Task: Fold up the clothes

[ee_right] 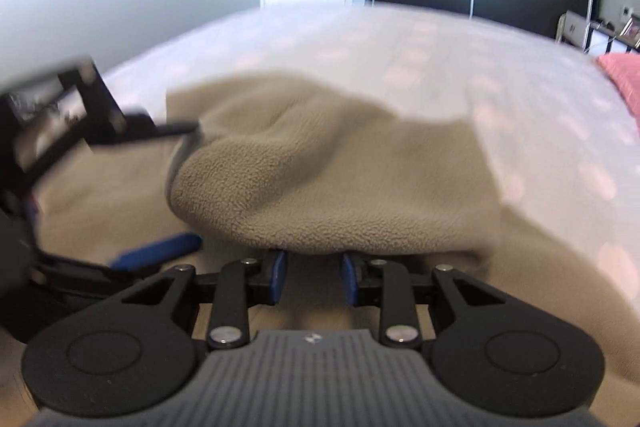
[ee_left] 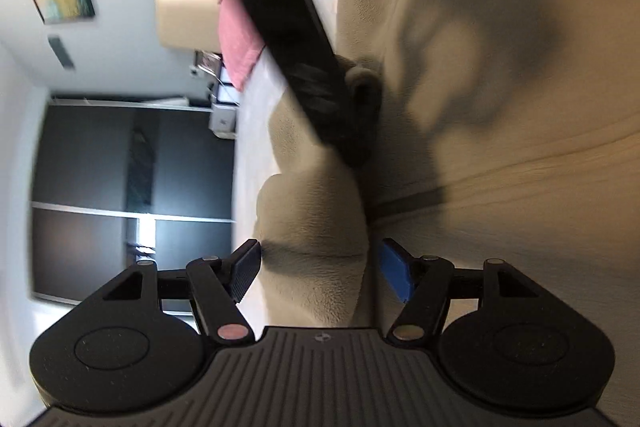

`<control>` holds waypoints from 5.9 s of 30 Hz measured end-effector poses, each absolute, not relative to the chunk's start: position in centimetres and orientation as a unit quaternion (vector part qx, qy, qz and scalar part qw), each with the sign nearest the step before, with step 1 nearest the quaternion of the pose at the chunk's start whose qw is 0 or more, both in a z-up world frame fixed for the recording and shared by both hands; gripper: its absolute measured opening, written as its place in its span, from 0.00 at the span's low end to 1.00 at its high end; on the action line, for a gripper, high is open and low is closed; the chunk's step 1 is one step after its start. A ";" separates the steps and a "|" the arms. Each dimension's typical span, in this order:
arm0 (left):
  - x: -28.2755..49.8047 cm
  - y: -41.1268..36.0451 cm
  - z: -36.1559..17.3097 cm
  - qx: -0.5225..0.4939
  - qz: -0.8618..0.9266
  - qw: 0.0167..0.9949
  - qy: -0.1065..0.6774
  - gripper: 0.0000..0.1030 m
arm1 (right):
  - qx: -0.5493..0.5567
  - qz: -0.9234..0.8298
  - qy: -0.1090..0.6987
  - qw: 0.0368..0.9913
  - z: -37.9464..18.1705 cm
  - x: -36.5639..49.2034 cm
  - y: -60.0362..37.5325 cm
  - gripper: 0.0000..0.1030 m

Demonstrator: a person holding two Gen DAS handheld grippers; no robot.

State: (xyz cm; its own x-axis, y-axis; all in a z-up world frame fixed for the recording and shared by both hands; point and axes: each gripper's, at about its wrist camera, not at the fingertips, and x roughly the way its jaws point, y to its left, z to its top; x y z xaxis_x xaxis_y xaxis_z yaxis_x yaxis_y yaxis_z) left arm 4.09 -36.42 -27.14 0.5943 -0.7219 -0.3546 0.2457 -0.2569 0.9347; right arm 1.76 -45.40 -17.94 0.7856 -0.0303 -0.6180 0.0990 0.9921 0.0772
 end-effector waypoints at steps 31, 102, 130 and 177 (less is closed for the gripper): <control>8.7 -39.5 -13.8 0.476 -0.541 0.692 0.046 0.09 | -0.011 -0.082 0.301 0.950 -20.9 7.4 -51.8 0.00; 18.1 -27.8 -21.5 0.384 -0.560 0.707 0.199 0.16 | -0.121 0.021 0.372 0.920 -16.1 4.7 -32.7 0.17; 24.8 -29.0 -18.8 0.334 -0.419 0.806 0.251 0.03 | -0.050 0.053 0.352 0.933 -17.4 1.9 -35.5 0.37; 18.5 -32.2 -22.2 0.225 -0.406 0.822 0.331 0.01 | 0.129 -0.154 0.341 0.918 -20.3 -2.8 -47.3 0.14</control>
State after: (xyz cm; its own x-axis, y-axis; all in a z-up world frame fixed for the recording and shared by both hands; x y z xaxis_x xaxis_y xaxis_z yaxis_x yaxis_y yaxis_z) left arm 18.45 -32.23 -22.16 0.4520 -0.5183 -0.7260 0.8158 0.5693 0.1015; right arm -2.82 -47.25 -20.25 0.7203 -0.1957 -0.6655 0.3714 0.9191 0.1316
